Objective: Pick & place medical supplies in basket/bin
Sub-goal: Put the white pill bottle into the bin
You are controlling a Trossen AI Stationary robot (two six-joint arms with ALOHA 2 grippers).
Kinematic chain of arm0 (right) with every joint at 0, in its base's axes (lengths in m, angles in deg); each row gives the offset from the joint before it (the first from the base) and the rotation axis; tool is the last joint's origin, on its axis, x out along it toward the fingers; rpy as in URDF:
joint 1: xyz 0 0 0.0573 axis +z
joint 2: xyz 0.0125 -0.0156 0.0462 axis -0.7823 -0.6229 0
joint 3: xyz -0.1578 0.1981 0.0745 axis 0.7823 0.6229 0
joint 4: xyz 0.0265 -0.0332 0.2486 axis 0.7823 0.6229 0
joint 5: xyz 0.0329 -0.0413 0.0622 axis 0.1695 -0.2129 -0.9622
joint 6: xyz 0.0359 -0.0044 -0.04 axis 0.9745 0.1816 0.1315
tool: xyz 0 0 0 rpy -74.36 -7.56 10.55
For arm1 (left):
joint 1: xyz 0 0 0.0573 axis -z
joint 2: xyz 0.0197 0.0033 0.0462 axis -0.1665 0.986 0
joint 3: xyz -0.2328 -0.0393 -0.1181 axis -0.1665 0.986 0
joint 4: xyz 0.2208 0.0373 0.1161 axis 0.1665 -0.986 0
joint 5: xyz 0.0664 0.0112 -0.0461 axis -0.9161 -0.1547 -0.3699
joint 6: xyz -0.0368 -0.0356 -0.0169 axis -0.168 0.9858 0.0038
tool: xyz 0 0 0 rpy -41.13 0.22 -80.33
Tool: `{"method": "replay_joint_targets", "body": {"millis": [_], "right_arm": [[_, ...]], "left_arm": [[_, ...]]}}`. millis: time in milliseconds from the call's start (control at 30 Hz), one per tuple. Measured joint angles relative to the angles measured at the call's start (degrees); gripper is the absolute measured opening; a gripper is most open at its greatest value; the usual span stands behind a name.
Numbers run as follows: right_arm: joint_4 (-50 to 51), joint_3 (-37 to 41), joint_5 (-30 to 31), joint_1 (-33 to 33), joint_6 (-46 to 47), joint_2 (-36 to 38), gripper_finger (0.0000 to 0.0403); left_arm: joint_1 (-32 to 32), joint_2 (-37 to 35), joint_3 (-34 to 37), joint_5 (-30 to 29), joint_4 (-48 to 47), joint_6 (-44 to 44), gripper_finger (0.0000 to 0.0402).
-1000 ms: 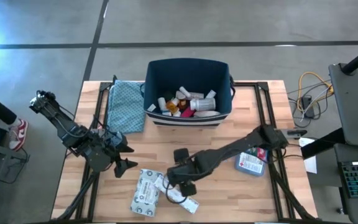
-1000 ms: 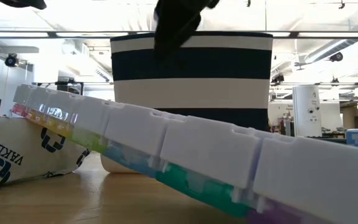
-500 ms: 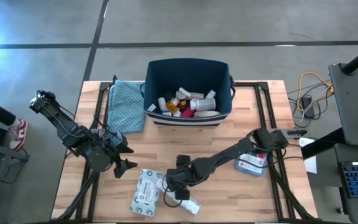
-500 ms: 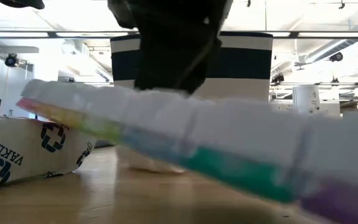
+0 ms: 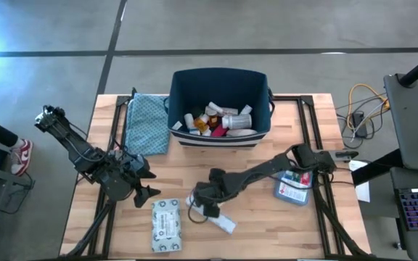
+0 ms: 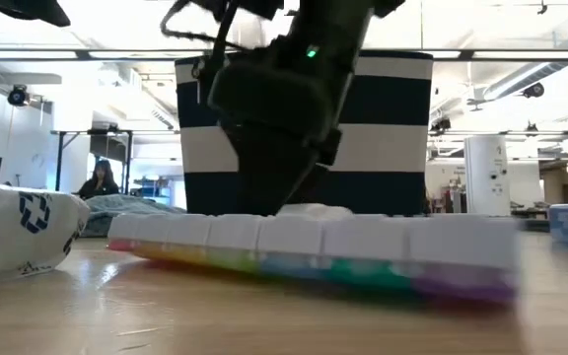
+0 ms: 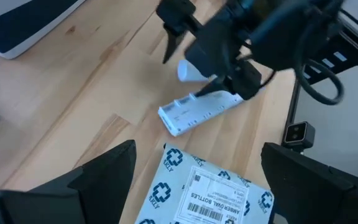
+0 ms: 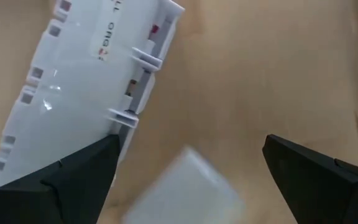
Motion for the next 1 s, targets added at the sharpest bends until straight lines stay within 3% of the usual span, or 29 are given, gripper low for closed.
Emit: {"method": "replay_joint_targets", "body": {"millis": [333, 533, 767, 1000], "right_arm": [[8.8, -2.7, 0.5, -2.9, 10.2, 2.5, 0.0384], [16.6, -0.6, 5.8, -1.4, 25.4, 9.5, 0.0384], [19.5, 16.6, 5.3, -1.5, 42.5, 15.4, 0.0384], [6.4, 36.9, 1.6, -2.3, 46.2, 25.0, 0.0384]], "left_arm": [[0.0, 0.0, 0.1, 0.0, 0.0, 0.0, 0.0324], [0.0, 0.0, 0.3, 0.0, 0.0, 0.0, 0.0324], [0.0, 0.0, 0.4, -0.2, 0.0, -0.4, 0.0324], [0.0, 0.0, 0.4, -0.5, 0.0, -0.3, 0.0324]]}}
